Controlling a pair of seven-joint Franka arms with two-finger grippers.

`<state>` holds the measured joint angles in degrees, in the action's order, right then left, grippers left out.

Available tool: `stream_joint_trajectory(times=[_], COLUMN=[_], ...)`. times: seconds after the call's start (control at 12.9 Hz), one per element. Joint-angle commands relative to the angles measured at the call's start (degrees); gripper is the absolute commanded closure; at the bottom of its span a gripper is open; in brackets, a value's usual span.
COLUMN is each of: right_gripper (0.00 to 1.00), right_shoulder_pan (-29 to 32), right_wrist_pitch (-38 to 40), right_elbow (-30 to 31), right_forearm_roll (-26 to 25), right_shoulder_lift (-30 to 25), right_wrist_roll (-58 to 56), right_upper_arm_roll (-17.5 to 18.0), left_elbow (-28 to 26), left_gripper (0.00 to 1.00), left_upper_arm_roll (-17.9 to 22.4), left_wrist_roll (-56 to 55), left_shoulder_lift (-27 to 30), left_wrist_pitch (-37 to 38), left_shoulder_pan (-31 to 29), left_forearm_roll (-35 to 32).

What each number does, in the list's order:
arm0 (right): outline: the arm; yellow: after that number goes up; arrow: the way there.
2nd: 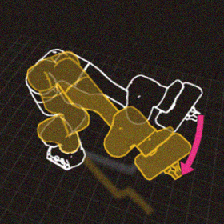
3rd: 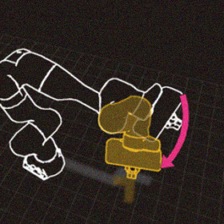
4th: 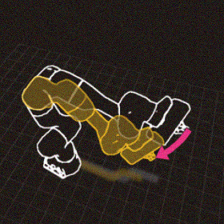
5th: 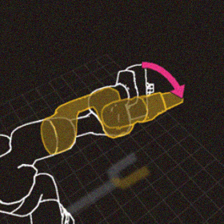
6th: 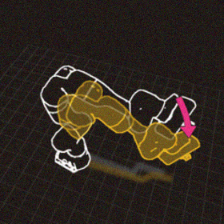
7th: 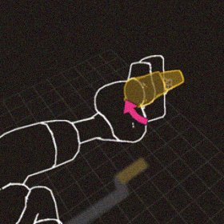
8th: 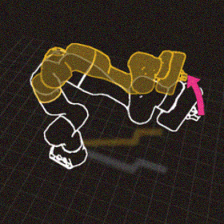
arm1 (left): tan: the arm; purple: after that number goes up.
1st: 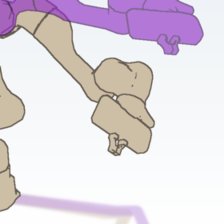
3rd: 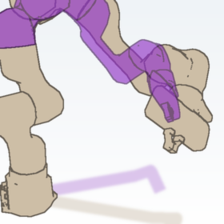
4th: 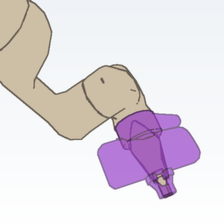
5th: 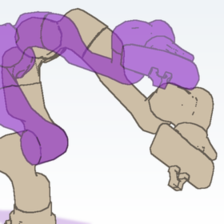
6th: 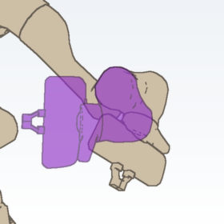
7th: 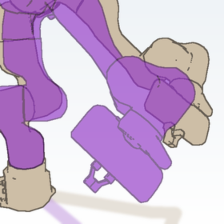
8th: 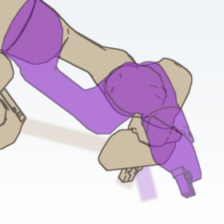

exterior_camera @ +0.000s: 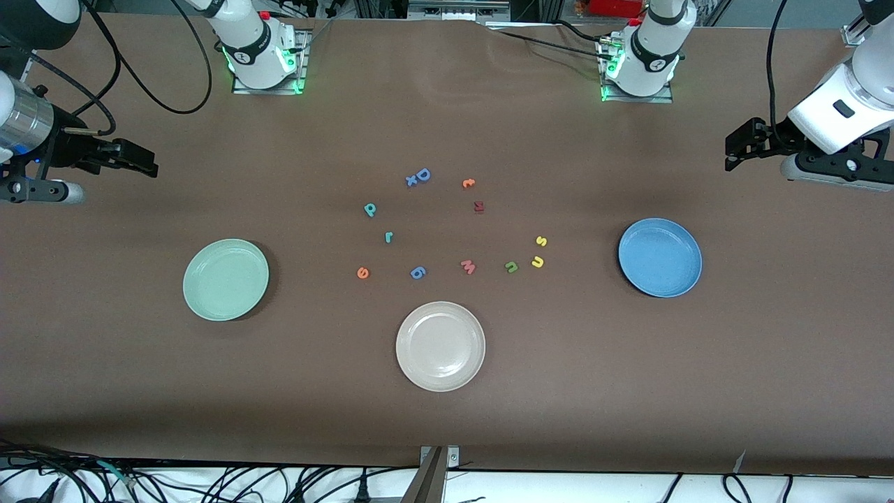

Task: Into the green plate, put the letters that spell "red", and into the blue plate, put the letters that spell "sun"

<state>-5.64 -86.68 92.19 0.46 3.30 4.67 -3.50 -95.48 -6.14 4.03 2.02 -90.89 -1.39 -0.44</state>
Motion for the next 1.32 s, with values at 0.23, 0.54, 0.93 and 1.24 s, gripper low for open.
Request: stream_joint_trajectory(times=[0.23,0.54,0.93,1.24], right_gripper=[0.00,0.00,0.00,0.00], right_shoulder_pan=[-0.25,-0.25,-0.34,-0.60], right_wrist_pitch=[0.81,0.81,0.55,0.02], right_elbow=[-0.78,-0.70,-0.52,-0.70], right_forearm_roll=[0.86,0.95,0.95,1.39], right_shoulder_lift=[0.13,0.13,0.30,1.18], right_wrist_roll=[-0.71,-0.71,-0.54,0.34], right_upper_arm_roll=[-0.46,-0.55,-0.55,-0.37], left_elbow=[-0.23,0.03,0.03,0.21], left_gripper=[0.00,0.00,0.00,0.00], left_upper_arm_roll=[-0.10,0.07,-0.01,-0.10], left_wrist_roll=[1.07,0.98,1.68,1.95], left_shoulder_lift=[0.53,0.35,0.09,-0.52], left_wrist_pitch=[0.27,0.27,0.27,0.36], left_shoulder_pan=[-0.45,-0.54,-1.07,-0.98], left_forearm_roll=[1.67,1.67,1.67,1.58])
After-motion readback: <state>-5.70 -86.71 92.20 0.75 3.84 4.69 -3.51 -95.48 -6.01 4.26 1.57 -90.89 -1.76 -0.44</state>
